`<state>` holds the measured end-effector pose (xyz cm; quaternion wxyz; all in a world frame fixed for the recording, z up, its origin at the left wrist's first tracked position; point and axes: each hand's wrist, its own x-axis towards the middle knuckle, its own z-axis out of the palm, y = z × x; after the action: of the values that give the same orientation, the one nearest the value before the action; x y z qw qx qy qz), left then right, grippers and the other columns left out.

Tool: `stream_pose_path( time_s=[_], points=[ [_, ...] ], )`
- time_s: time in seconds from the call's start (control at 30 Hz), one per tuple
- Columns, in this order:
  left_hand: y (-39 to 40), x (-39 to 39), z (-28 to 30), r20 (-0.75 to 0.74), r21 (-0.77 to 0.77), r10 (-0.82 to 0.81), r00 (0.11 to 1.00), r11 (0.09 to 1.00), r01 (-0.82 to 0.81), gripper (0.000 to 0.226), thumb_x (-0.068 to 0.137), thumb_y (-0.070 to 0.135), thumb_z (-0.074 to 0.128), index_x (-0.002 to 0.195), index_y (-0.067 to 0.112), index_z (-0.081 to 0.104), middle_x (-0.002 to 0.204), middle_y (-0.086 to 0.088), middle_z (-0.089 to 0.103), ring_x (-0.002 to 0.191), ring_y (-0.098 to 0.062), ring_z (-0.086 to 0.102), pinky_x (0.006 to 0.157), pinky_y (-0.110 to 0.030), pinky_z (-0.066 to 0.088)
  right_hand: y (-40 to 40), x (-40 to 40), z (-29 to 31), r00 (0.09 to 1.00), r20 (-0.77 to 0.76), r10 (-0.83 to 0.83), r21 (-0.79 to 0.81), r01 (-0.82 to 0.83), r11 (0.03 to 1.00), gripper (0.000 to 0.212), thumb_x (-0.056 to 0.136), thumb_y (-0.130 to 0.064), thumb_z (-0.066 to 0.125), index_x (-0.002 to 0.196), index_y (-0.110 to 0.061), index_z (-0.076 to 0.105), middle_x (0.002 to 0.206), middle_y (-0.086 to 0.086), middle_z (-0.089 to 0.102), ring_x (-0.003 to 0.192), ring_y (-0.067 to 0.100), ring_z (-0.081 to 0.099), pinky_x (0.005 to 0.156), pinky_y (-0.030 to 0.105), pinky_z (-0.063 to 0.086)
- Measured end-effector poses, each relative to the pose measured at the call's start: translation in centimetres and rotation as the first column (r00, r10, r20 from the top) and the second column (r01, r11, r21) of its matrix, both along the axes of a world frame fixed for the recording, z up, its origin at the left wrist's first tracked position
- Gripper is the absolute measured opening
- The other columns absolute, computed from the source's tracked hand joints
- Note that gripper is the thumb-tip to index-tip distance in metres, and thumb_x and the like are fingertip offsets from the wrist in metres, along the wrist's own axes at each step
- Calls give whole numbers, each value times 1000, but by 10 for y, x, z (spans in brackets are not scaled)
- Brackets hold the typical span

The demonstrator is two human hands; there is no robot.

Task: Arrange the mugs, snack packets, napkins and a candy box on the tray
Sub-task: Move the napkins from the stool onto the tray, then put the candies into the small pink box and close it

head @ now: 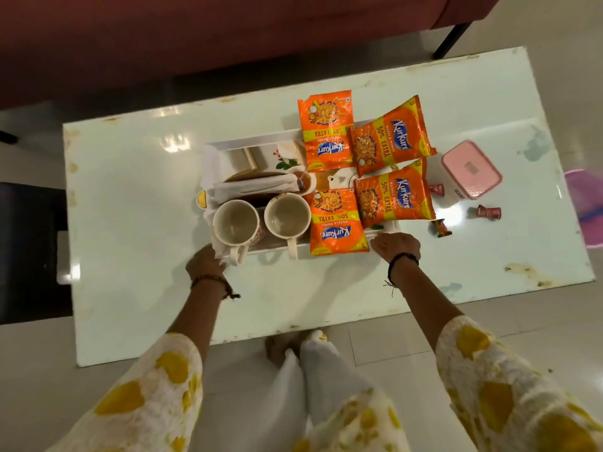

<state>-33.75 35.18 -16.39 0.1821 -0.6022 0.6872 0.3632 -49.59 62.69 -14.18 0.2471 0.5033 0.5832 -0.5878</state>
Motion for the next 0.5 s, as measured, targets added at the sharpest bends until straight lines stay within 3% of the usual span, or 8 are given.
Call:
stream_pose_path(
  time_s=[0.1,0.17,0.2,0.23,0.27,0.3,0.4,0.5],
  points=[
    [61,15,4,164,-18,-239,957,969,245,37,100,21,31,132,12,48,139,-7,49,131,-21,44,102,-29,38,15,12,10,995,-94,-31,-102,21,995,37,92,3,37,129,0,40,132,36,45,118,47,49,95,46,43],
    [119,8,12,114,201,62,992,976,-84,37,100,23,30,125,9,53,128,-12,56,120,-23,53,96,-31,42,26,21,15,971,-204,127,86,-111,990,34,88,7,46,120,-4,47,120,35,56,95,39,59,81,46,50],
    [148,0,16,80,424,357,931,833,-356,35,100,21,29,117,7,56,114,-16,59,105,-22,61,86,-32,45,35,24,15,933,-245,264,211,-214,954,34,86,7,51,118,-5,49,114,31,61,85,33,59,74,42,52],
    [180,-11,27,115,638,552,826,597,-487,31,100,18,29,105,8,57,98,-15,59,85,-20,65,75,-30,44,49,22,13,885,-266,382,320,-293,901,33,84,4,54,116,-6,51,110,27,64,79,29,59,72,41,54],
    [208,-21,31,87,719,632,770,496,-488,27,99,15,31,93,11,57,87,-11,58,72,-18,64,68,-26,41,62,16,17,834,-273,479,408,-351,843,31,84,1,57,113,-8,53,107,23,66,76,25,59,74,42,56],
    [230,-33,35,52,756,655,754,467,-459,23,97,12,36,86,14,56,84,-8,58,69,-16,61,67,-24,41,75,8,20,778,-275,564,487,-393,780,28,83,-3,58,110,-10,55,105,18,68,75,23,59,78,42,55],
    [291,-97,36,-170,822,508,844,546,-163,17,95,9,43,94,16,59,95,-7,63,85,-12,59,73,-23,45,120,-39,24,607,-279,744,653,-448,611,21,82,-9,60,103,-11,58,95,10,69,73,19,59,70,20,47],
    [330,-168,41,-367,811,461,808,584,34,28,96,13,43,122,12,53,115,-5,58,105,-16,55,86,-27,44,149,-87,23,473,-231,850,731,-493,472,24,82,-11,60,106,-13,57,107,6,64,89,24,62,75,31,50]
  ],
)
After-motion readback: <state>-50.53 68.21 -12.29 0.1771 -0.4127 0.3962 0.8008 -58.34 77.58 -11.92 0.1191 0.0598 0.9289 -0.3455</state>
